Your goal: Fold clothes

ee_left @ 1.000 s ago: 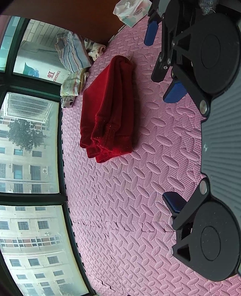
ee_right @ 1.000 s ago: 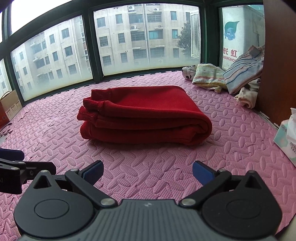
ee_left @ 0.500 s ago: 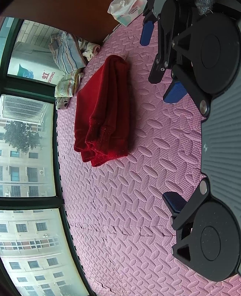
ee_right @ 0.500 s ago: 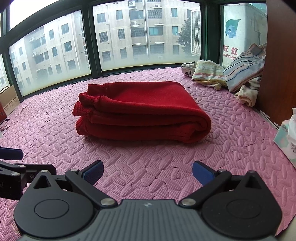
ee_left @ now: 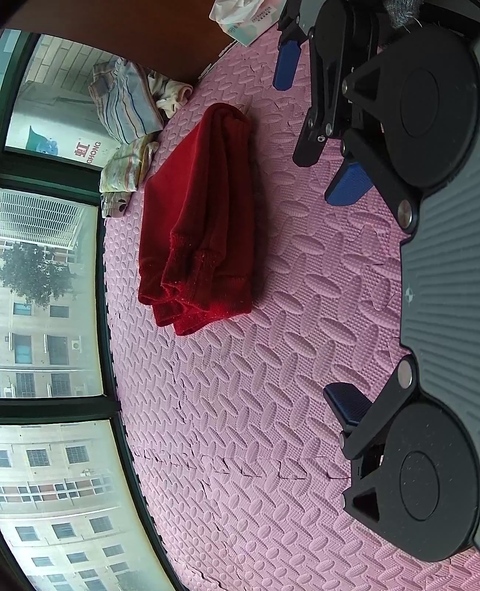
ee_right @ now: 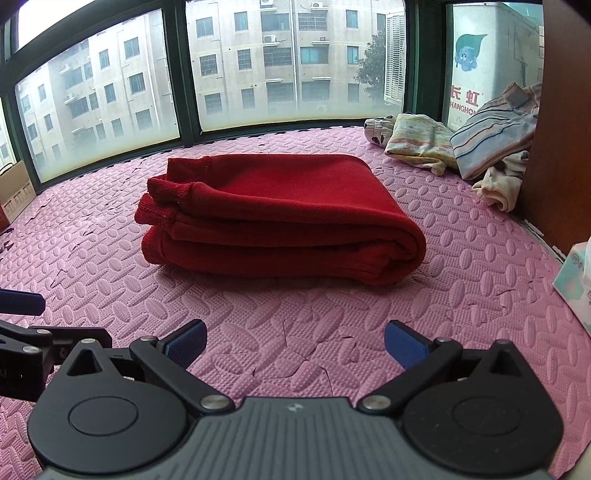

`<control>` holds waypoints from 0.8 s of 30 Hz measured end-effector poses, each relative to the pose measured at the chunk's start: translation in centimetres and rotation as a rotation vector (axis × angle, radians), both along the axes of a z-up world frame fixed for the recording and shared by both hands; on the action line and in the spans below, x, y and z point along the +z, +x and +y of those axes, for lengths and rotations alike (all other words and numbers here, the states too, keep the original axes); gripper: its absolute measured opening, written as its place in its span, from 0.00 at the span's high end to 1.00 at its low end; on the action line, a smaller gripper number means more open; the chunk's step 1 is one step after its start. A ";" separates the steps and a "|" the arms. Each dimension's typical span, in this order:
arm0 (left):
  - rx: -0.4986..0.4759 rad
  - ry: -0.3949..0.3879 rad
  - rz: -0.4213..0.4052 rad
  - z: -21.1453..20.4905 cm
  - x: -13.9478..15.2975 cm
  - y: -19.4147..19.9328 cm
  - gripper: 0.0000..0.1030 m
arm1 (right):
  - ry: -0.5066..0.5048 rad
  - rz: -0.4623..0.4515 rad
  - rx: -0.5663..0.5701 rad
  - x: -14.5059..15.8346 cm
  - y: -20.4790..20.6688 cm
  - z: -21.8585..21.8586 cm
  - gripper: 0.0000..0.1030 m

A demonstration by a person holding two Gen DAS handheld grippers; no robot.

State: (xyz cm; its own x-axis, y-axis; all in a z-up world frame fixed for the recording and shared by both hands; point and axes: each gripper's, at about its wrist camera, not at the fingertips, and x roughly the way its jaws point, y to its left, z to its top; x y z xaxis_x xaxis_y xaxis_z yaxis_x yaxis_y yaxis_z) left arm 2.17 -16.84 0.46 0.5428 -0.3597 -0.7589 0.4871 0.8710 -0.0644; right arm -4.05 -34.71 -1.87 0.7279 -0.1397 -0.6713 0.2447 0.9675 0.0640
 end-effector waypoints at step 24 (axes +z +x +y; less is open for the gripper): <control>-0.017 0.029 0.008 -1.7 -0.7 1.8 0.00 | 0.015 0.022 -0.004 -0.7 2.5 -1.4 0.00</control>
State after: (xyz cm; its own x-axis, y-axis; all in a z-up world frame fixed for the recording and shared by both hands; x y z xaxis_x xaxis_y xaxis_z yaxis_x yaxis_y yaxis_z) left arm 3.94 -18.54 -0.20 0.5306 -0.3466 -0.7735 0.5010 0.8643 -0.0436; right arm -1.51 -36.11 -2.58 0.7124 -0.1329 -0.6890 0.2503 0.9654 0.0727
